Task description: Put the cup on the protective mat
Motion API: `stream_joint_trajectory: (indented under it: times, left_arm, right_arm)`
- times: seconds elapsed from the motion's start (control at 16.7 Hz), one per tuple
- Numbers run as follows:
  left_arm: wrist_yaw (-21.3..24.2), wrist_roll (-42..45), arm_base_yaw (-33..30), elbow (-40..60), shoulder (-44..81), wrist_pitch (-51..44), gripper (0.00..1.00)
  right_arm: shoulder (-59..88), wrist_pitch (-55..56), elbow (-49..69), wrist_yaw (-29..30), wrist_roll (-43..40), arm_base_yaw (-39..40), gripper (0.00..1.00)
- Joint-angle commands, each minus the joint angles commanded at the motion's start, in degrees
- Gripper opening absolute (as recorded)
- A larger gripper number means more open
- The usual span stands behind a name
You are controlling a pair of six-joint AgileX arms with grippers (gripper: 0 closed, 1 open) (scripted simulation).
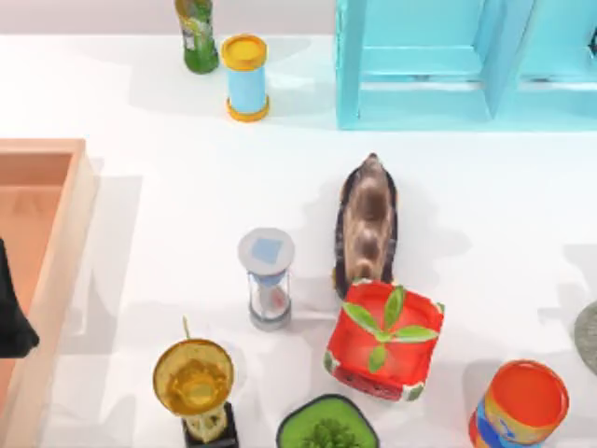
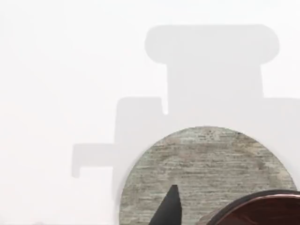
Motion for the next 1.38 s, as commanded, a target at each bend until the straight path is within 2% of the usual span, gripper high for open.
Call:
stream_joint_trajectory:
  times: [0.42, 0.78, 1.38]
  left_arm:
    - [0.0, 0.0, 0.0, 0.0, 0.0, 0.0, 1.0]
    - [0.0, 0.0, 0.0, 0.0, 0.0, 0.0, 1.0]
    - [0.0, 0.0, 0.0, 0.0, 0.0, 0.0, 1.0]
  right_arm:
    - [11.91, 17.8, -5.22, 0.43, 0.42, 0.24, 0.0]
    - [13.41, 19.78, -5.95, 0.51, 0.53, 0.23, 0.0]
    - [13.41, 19.78, -5.95, 0.51, 0.53, 0.23, 0.75]
